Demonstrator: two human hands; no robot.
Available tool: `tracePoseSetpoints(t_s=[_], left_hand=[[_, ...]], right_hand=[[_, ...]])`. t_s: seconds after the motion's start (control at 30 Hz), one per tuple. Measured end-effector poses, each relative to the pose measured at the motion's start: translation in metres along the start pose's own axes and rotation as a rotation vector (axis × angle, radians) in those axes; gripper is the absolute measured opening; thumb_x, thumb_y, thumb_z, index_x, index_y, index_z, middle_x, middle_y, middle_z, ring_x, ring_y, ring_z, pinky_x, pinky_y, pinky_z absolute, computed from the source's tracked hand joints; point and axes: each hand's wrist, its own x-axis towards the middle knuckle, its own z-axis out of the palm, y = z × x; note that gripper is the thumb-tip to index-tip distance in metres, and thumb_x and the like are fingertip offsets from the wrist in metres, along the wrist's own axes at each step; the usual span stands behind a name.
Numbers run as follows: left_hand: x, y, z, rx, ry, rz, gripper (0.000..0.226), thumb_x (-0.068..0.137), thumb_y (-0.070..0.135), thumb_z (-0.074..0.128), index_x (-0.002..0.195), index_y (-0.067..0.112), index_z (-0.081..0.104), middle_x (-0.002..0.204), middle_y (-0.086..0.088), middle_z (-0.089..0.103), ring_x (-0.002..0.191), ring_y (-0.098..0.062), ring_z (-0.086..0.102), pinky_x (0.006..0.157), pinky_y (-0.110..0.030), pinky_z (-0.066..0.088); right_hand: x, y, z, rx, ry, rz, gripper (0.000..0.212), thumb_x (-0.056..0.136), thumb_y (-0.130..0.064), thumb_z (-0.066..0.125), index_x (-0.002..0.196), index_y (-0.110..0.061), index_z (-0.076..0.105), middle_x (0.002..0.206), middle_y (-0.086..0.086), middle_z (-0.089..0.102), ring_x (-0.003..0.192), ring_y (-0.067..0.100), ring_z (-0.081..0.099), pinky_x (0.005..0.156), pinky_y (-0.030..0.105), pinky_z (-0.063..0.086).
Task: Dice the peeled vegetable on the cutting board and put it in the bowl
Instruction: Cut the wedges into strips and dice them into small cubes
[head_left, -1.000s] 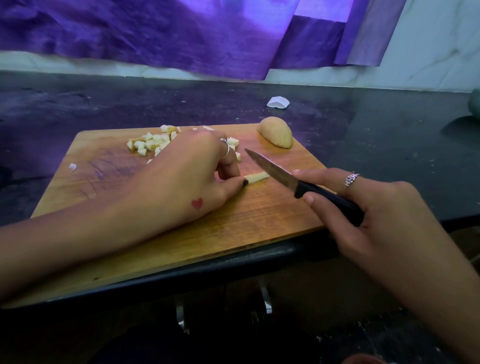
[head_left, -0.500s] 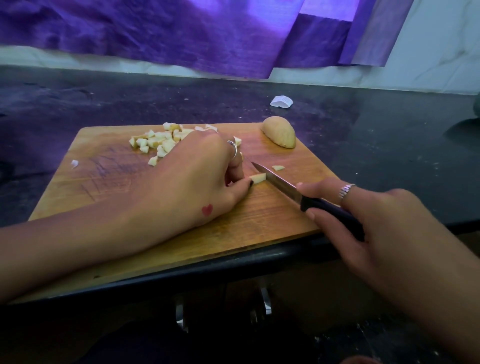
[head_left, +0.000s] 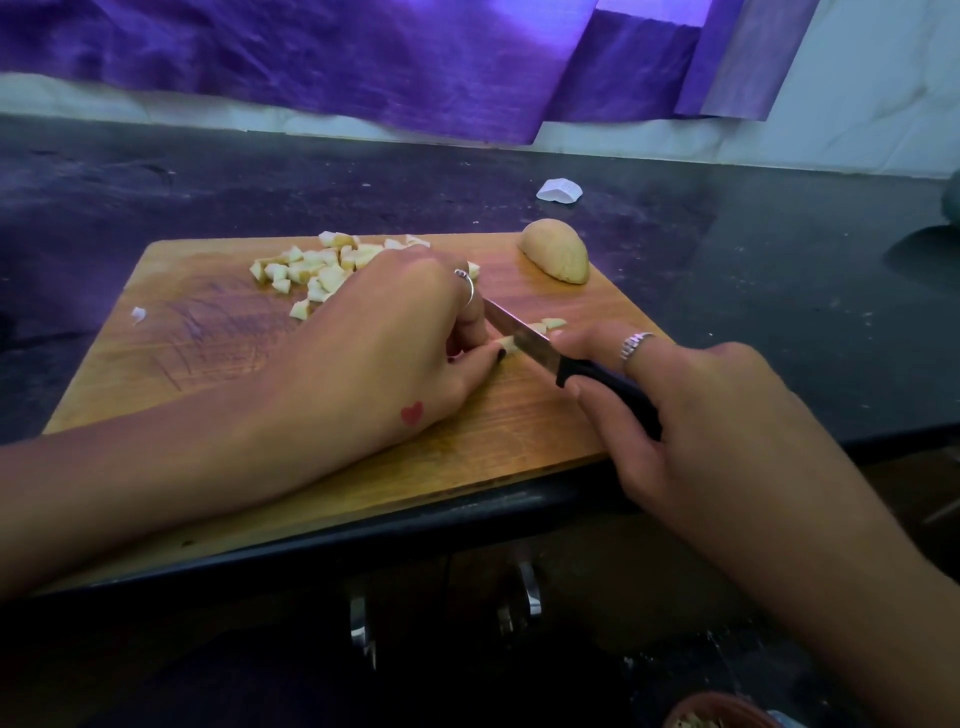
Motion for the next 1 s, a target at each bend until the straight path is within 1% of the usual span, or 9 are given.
tracePoseSetpoints(t_s=[0.17, 0.33, 0.47, 0.53, 0.6, 0.73, 0.83, 0.93, 1.0], left_hand=[[0.0, 0.001, 0.001, -0.013, 0.011, -0.009, 0.028, 0.081, 0.031, 0.065, 0.055, 0.032, 0.054, 0.066, 0.017, 0.05, 0.068, -0.003, 0.049, 0.056, -0.021, 0.038], [-0.001, 0.0, 0.003, -0.02, 0.015, -0.004, 0.028, 0.082, 0.03, 0.065, 0.056, 0.031, 0.054, 0.067, 0.018, 0.05, 0.069, -0.002, 0.049, 0.057, -0.021, 0.037], [-0.004, -0.001, 0.002, -0.024, 0.01, -0.006, 0.022, 0.083, 0.029, 0.064, 0.062, 0.026, 0.061, 0.07, 0.016, 0.05, 0.071, -0.005, 0.05, 0.058, -0.02, 0.04], [-0.005, -0.001, 0.001, -0.026, 0.008, -0.004, 0.021, 0.084, 0.028, 0.063, 0.063, 0.027, 0.06, 0.071, 0.017, 0.048, 0.072, -0.004, 0.048, 0.058, -0.018, 0.039], [-0.006, -0.002, 0.001, -0.013, 0.009, 0.005, 0.021, 0.084, 0.028, 0.063, 0.063, 0.027, 0.059, 0.071, 0.017, 0.047, 0.072, -0.006, 0.048, 0.059, -0.022, 0.041], [-0.006, -0.004, 0.003, 0.014, 0.041, 0.027, 0.019, 0.083, 0.027, 0.062, 0.066, 0.018, 0.067, 0.072, 0.014, 0.049, 0.075, -0.009, 0.048, 0.062, -0.028, 0.043], [-0.006, -0.003, 0.004, 0.023, 0.048, 0.044, 0.018, 0.082, 0.027, 0.061, 0.068, 0.018, 0.069, 0.075, 0.011, 0.053, 0.079, -0.012, 0.049, 0.065, -0.036, 0.047], [-0.006, -0.002, 0.004, 0.018, 0.046, 0.029, 0.019, 0.08, 0.03, 0.058, 0.066, 0.02, 0.066, 0.072, 0.014, 0.049, 0.077, -0.013, 0.047, 0.066, -0.038, 0.048], [-0.006, -0.001, 0.003, 0.006, 0.039, 0.014, 0.022, 0.078, 0.034, 0.053, 0.066, 0.021, 0.067, 0.073, 0.014, 0.05, 0.078, -0.013, 0.05, 0.065, -0.038, 0.05]], right_hand=[[-0.001, 0.001, -0.005, -0.072, -0.07, -0.056, 0.033, 0.092, -0.047, 0.035, 0.124, -0.044, 0.042, 0.065, -0.011, 0.044, 0.06, 0.019, 0.046, 0.055, 0.03, 0.038], [-0.021, 0.009, -0.011, -0.074, -0.007, -0.014, 0.029, 0.088, -0.043, 0.046, 0.112, -0.04, 0.061, 0.05, -0.014, 0.028, 0.04, 0.014, 0.029, 0.04, 0.026, 0.035], [-0.02, 0.009, -0.002, 0.051, 0.097, -0.033, 0.028, 0.086, -0.038, 0.05, 0.108, -0.033, 0.066, 0.047, -0.017, 0.026, 0.04, 0.0, 0.024, 0.044, 0.023, 0.033], [-0.018, 0.005, 0.001, 0.085, 0.123, -0.047, 0.027, 0.086, -0.037, 0.051, 0.109, -0.033, 0.065, 0.048, -0.019, 0.025, 0.042, -0.002, 0.022, 0.048, 0.021, 0.031], [-0.017, 0.003, 0.002, 0.078, 0.126, -0.054, 0.027, 0.086, -0.037, 0.051, 0.109, -0.034, 0.065, 0.048, -0.02, 0.023, 0.043, -0.001, 0.022, 0.049, 0.022, 0.031], [-0.007, 0.002, 0.001, 0.05, 0.066, -0.037, 0.029, 0.087, -0.041, 0.048, 0.111, -0.034, 0.063, 0.052, -0.017, 0.035, 0.044, 0.003, 0.028, 0.047, 0.026, 0.037], [0.005, -0.002, 0.002, 0.051, -0.01, -0.041, 0.027, 0.092, -0.041, 0.048, 0.117, -0.038, 0.058, 0.06, -0.014, 0.041, 0.051, 0.006, 0.035, 0.052, 0.028, 0.037], [0.012, -0.005, 0.002, 0.038, -0.044, -0.032, 0.028, 0.093, -0.042, 0.044, 0.12, -0.039, 0.052, 0.066, -0.01, 0.045, 0.058, 0.01, 0.041, 0.057, 0.032, 0.045], [0.007, -0.005, 0.0, 0.006, -0.064, -0.042, 0.031, 0.093, -0.044, 0.041, 0.124, -0.044, 0.047, 0.07, -0.01, 0.047, 0.06, 0.011, 0.042, 0.057, 0.031, 0.041]])
